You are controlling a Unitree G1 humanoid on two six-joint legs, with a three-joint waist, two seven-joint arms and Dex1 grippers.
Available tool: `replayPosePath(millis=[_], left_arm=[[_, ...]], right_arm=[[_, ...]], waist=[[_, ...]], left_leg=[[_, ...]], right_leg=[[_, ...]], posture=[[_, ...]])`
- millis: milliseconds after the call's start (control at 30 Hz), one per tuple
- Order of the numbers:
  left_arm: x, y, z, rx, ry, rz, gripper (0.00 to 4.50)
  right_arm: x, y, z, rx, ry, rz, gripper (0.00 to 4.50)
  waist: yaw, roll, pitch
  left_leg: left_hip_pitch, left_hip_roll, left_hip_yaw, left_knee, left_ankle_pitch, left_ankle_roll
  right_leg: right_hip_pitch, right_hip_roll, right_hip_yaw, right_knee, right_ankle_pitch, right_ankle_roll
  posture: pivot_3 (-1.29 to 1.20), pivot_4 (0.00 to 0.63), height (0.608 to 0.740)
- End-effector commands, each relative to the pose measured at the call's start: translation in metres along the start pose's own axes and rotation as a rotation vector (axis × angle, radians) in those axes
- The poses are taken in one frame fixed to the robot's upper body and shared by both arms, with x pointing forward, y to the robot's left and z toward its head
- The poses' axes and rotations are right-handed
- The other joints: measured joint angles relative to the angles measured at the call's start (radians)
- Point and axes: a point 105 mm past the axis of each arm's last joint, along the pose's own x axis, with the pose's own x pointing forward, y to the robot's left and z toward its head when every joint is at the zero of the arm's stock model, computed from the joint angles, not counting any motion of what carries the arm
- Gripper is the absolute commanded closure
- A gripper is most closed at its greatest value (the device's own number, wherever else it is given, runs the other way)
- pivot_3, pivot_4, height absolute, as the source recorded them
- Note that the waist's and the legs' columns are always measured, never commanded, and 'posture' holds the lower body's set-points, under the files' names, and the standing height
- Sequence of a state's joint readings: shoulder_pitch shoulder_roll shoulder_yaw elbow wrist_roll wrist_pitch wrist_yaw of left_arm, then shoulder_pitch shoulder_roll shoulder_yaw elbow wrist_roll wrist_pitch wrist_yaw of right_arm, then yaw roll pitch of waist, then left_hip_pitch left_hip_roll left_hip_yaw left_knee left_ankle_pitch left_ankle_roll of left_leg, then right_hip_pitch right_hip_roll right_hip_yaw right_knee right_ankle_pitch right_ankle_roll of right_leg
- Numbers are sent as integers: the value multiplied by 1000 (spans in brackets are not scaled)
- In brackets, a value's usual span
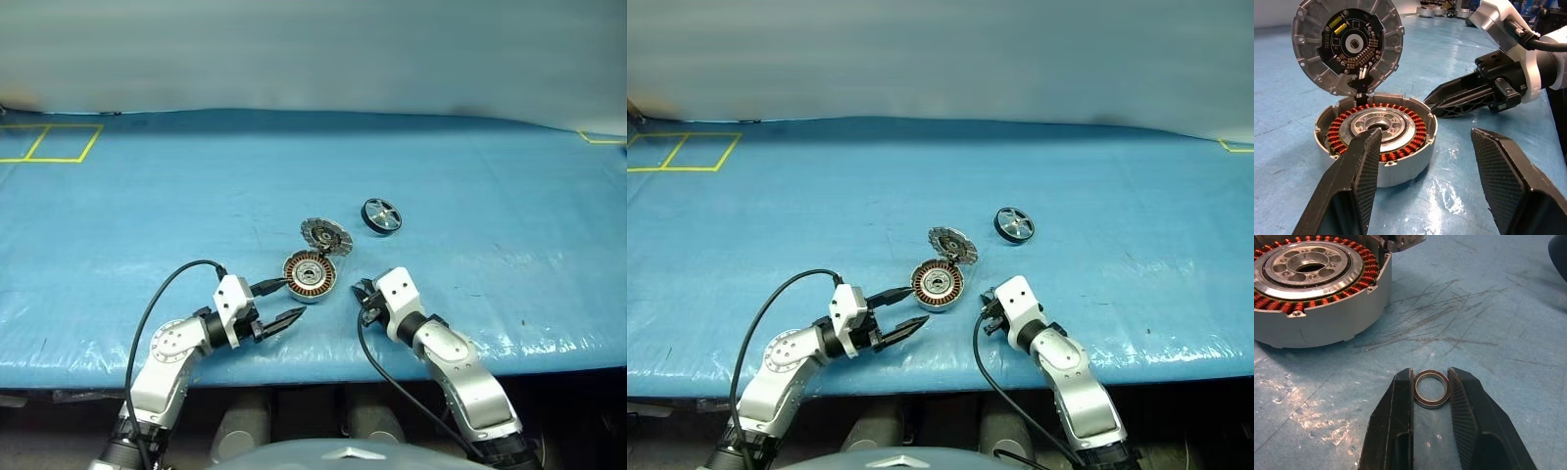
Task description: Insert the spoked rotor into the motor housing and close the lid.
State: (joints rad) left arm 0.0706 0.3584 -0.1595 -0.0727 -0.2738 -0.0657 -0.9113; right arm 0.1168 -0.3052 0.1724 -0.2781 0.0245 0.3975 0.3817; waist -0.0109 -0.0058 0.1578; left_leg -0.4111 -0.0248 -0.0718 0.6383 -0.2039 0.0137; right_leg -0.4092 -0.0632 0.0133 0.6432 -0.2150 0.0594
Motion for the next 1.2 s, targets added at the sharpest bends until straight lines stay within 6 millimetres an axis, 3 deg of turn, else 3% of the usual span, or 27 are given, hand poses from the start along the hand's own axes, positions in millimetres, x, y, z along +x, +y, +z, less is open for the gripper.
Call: replayPosePath(millis=[33,267,400,567,867,1200], left_arm=[[0,0,6,32,-17,-2,1393],[-2,-1,4,45,-4,19,1393],[-11,5,3,37,5,59,1393],[-17,15,3,35,2,114,1393],[-21,14,5,48,1,136,1393],[-20,8,2,32,5,139,1393]], right_arm=[[-3,-5,-9,4,41,-13,3833],[-10,5,25,3,-60,74,3833],[-16,27,59,-34,-144,230,3833],[-7,42,79,-66,-184,325,3833],[28,47,75,-77,-147,348,3833],[34,48,74,-75,-136,371,3833]], waist=[[0,0,0],[0,0,0],[-4,1,1],[-2,0,1],[-1,0,1],[-2,0,1]], left_leg=[[0,0,0,0,0,0],[-2,0,0,-1,0,0],[-3,0,0,-2,0,0],[-2,1,-1,-2,0,0],[-3,-1,0,-4,0,0],[-2,0,1,-6,0,0]], right_leg=[[0,0,0,0,0,0],[0,0,0,0,0,0],[0,0,0,0,0,0],[-1,1,-1,0,0,0],[-1,0,-1,-1,0,0],[-1,0,0,-1,0,-1]], posture=[[0,150,740],[0,150,740],[0,150,740],[0,150,740],[0,150,740],[0,150,740]])
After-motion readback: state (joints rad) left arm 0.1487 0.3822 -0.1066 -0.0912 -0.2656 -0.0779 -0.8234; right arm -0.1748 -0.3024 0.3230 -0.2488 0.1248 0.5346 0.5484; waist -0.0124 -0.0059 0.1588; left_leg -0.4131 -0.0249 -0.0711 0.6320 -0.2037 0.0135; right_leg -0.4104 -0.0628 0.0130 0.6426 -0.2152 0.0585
